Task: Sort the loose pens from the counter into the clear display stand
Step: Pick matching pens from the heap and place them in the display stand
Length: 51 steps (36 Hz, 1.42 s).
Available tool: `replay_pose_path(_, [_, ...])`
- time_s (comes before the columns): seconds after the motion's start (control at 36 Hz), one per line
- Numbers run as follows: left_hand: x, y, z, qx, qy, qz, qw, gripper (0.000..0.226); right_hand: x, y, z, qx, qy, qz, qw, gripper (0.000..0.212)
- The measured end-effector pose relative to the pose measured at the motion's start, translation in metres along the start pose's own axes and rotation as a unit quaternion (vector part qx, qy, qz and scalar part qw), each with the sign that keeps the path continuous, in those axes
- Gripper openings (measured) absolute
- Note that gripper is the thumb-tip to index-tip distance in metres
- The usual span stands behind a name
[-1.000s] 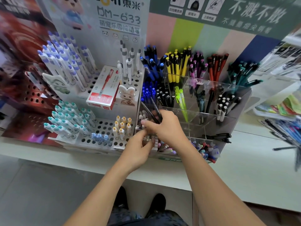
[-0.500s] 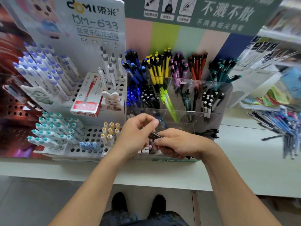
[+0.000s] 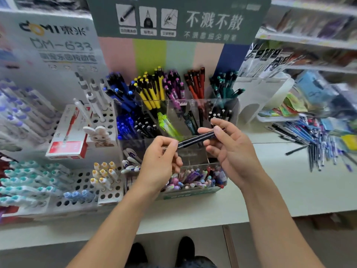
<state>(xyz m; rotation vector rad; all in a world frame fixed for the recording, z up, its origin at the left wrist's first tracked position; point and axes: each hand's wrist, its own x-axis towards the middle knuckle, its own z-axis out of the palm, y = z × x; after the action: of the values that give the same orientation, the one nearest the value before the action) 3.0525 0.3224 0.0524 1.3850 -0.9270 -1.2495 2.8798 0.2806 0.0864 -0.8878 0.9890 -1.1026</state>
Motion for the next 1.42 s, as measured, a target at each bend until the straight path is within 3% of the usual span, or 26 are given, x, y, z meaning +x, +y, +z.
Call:
replay_pose_path(0.31, [-0.002,-0.001,-0.002,-0.118,-0.110,-0.118,0.980,0.015,0.003,0.001,0.011,-0.005,0.015,-0.025,1.000,0.022])
replay_pose_path(0.39, [-0.006,-0.001,-0.007,-0.015,-0.120,-0.078,0.990,0.023,0.006,0.006,0.014,-0.072,0.032,-0.053,0.995,0.016])
replay_pose_path(0.47, [-0.009,-0.004,-0.010,0.121,-0.077,0.011,0.990,0.028,0.008,0.014,0.023,-0.130,0.061,-0.096,0.985,0.013])
replay_pose_path(0.61, [-0.008,-0.007,-0.024,0.101,-0.037,0.031,0.994,0.023,0.005,0.014,0.044,-0.140,0.048,-0.130,0.980,0.013])
replay_pose_path(0.75, [-0.007,-0.004,-0.044,0.117,0.049,0.052,0.991,0.018,-0.001,-0.015,0.071,-0.181,0.055,-0.302,0.935,0.017])
replay_pose_path(0.83, [-0.001,-0.004,-0.054,0.151,0.027,0.066,0.986,0.032,0.010,-0.018,0.088,-0.236,0.051,-0.366,0.899,0.027])
replay_pose_path(0.92, [0.004,-0.001,-0.055,0.109,-0.087,0.033,0.990,0.043,0.030,-0.005,0.099,-0.320,0.034,-0.376,0.869,0.037])
replay_pose_path(0.97, [0.007,0.001,-0.055,0.114,-0.104,0.017,0.988,0.050,0.039,0.003,0.104,-0.368,0.021,-0.371,0.853,0.040])
replay_pose_path(1.08, [0.012,0.000,-0.059,0.134,-0.054,-0.008,0.989,0.046,0.046,0.002,0.111,-0.428,0.000,-0.343,0.836,0.041])
replay_pose_path(1.28, [0.006,-0.013,-0.073,0.113,0.077,0.027,0.990,0.015,0.046,-0.001,0.120,-0.575,-0.077,-0.291,0.761,0.036])
replay_pose_path(1.36, [0.007,-0.015,-0.076,0.115,0.081,0.043,0.989,0.017,0.045,-0.006,0.123,-0.582,-0.026,-0.315,0.749,0.032])
replay_pose_path(1.42, [0.008,-0.013,-0.076,0.123,0.069,0.048,0.989,0.020,0.046,-0.013,0.123,-0.551,0.041,-0.339,0.762,0.027])
